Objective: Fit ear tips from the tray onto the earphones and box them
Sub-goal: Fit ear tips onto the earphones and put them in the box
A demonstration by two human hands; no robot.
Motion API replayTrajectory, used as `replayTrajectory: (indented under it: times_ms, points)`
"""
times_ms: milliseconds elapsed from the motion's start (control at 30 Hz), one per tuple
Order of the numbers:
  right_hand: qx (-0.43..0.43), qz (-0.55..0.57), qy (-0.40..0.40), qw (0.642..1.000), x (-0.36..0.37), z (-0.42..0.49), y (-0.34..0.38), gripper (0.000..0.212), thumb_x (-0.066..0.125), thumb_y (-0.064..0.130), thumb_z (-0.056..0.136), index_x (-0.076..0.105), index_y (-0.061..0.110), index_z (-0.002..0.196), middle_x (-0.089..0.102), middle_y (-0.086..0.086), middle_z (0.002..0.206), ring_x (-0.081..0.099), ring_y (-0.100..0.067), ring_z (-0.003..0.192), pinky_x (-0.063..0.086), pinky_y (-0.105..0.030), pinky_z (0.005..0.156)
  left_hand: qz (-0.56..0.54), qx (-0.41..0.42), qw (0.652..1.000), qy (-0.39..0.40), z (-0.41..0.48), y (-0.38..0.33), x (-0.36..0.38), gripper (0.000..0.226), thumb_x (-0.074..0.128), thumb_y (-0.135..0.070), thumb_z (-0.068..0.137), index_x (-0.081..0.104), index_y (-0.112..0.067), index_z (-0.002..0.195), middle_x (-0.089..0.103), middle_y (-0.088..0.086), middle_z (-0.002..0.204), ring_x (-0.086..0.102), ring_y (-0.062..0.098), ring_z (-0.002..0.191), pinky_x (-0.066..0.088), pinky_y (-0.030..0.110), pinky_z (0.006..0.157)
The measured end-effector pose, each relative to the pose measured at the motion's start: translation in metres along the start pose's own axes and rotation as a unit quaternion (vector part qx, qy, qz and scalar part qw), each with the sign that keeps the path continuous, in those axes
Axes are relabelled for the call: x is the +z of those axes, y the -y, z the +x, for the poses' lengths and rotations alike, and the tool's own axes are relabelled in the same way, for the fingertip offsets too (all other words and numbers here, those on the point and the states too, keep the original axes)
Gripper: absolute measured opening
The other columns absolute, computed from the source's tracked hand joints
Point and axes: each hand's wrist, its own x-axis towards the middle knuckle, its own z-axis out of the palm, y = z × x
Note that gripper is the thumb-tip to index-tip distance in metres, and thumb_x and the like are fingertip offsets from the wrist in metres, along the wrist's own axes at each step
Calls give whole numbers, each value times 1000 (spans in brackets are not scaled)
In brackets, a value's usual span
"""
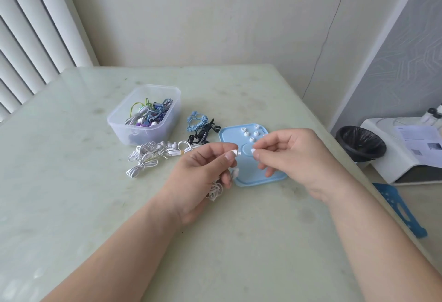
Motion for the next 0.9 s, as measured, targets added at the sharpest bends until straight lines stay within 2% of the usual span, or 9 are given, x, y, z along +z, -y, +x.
replayTrajectory:
  times_ms: [133, 267, 767, 900]
  points:
    - [8, 138, 49, 989, 18, -1, -3, 14, 77, -4, 84, 74, -3, 97, 74, -21, 83, 70, -26, 69, 59, -31, 66, -3, 13, 1000, 6, 0, 0, -2, 13, 68, -8, 92, 75, -6, 104, 71, 8, 85, 56, 16, 55, 50, 25, 60]
    - [30, 203, 68, 976, 17, 2, -6, 20, 75, -5, 83, 73, -5, 103, 75, -24, 92, 70, -27, 73, 59, -31, 70, -14, 26, 1000, 5, -2, 0, -1, 12, 69, -4, 91, 74, -6, 102, 74, 11, 86, 58, 16, 55, 52, 23, 57]
    - [4, 211, 89, 973, 17, 5, -12, 14, 65, -7, 90, 72, -7, 102, 74, -19, 85, 71, -27, 74, 60, -32, 70, 15, 34, 999, -8, 1, 3, -2, 8, 70, -5, 94, 72, -3, 102, 73, 10, 86, 57, 16, 56, 50, 23, 56]
    - [24, 224, 112, 968, 17, 6, -11, 23, 71, 1, 81, 72, -6, 103, 73, -18, 84, 69, -25, 70, 59, -30, 68, 21, 37, 999, 1, 1, 4, -4, 9, 69, -3, 94, 72, -2, 102, 73, 15, 92, 57, 15, 57, 49, 22, 56]
